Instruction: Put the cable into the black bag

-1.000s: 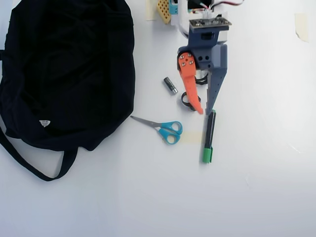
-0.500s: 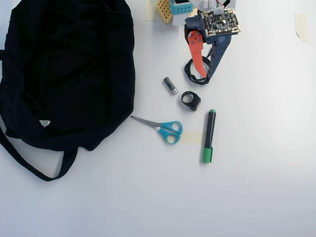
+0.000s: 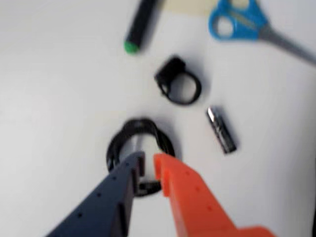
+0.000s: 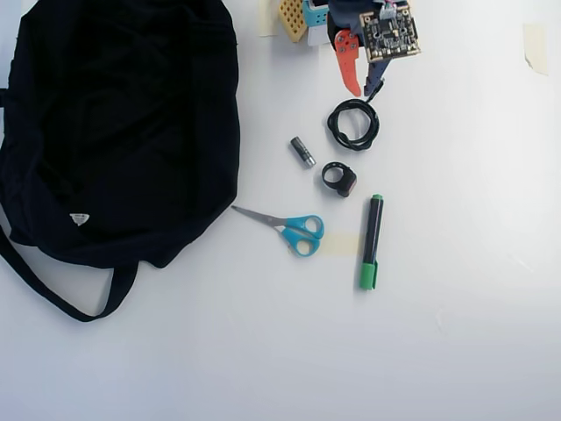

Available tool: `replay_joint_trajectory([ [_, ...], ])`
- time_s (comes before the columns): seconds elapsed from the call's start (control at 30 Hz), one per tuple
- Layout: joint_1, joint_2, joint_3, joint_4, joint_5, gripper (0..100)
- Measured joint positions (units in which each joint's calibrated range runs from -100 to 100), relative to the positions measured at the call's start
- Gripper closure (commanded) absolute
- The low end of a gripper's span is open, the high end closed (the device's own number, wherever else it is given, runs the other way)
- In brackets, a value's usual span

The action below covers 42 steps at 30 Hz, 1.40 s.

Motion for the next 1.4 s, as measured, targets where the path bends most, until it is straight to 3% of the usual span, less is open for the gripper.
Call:
replay_joint_trajectory([
  [0.23, -3.0, 0.0, 10.4, -0.6, 0.1, 97],
  [0.5, -3.7, 0.0, 23.3, -14.2, 0.9, 97],
  [0.6, -4.6, 0.0, 28.4, -19.9, 0.9, 91],
  [0.7, -3.9, 0.0, 32.8, -23.6, 0.9, 78],
  [0.93, -2.5, 0.0, 35.1, -25.8, 0.0, 59],
  [1.23, 0.5, 0.2, 35.1, -25.8, -0.7, 56],
  [1.4, 0.1, 0.2, 35.1, -25.8, -4.3, 56],
])
